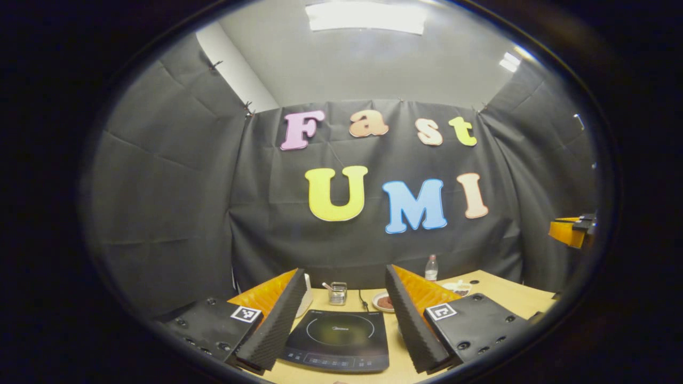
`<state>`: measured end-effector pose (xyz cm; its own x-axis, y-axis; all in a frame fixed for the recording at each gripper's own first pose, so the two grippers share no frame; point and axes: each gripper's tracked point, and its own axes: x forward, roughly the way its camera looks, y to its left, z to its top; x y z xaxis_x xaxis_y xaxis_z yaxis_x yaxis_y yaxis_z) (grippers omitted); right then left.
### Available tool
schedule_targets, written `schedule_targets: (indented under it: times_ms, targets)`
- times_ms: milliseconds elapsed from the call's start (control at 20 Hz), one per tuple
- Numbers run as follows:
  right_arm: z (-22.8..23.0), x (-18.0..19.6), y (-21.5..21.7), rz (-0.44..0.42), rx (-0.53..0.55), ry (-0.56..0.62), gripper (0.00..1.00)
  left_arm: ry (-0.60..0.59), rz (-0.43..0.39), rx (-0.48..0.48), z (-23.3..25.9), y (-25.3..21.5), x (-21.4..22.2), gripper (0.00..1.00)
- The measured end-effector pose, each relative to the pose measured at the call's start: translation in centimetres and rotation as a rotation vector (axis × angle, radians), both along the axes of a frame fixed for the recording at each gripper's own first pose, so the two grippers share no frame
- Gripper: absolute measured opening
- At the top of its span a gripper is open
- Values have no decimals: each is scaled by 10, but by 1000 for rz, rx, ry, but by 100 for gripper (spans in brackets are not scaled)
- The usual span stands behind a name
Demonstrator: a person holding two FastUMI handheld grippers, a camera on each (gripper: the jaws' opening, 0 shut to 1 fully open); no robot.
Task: First push the handle of the pot to place it horizontally, then grasp the pot with both hands and set it on the induction cooktop.
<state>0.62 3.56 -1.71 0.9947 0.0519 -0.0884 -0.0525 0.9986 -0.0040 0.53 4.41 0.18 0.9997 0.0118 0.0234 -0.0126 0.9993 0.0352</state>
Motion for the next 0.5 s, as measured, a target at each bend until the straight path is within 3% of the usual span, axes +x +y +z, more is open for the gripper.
schedule_targets:
  times_ms: [50, 100, 150, 500]
  targets:
    - [-12, 1, 12, 11, -1, 18, 11, -2, -2, 2, -1, 3, 1, 99]
    - [-14, -5, 14, -1, -3, 12, 1, -5, -4, 5, -1, 6, 2, 96]
    - [-10, -2, 22, 40, 3, 23, 5, -7, -3, 8, -1, 11, 3, 96]
    - [-44, -2, 68, 115, -4, 110, 5, -9, -17, -10, -9, 45, 10, 99]
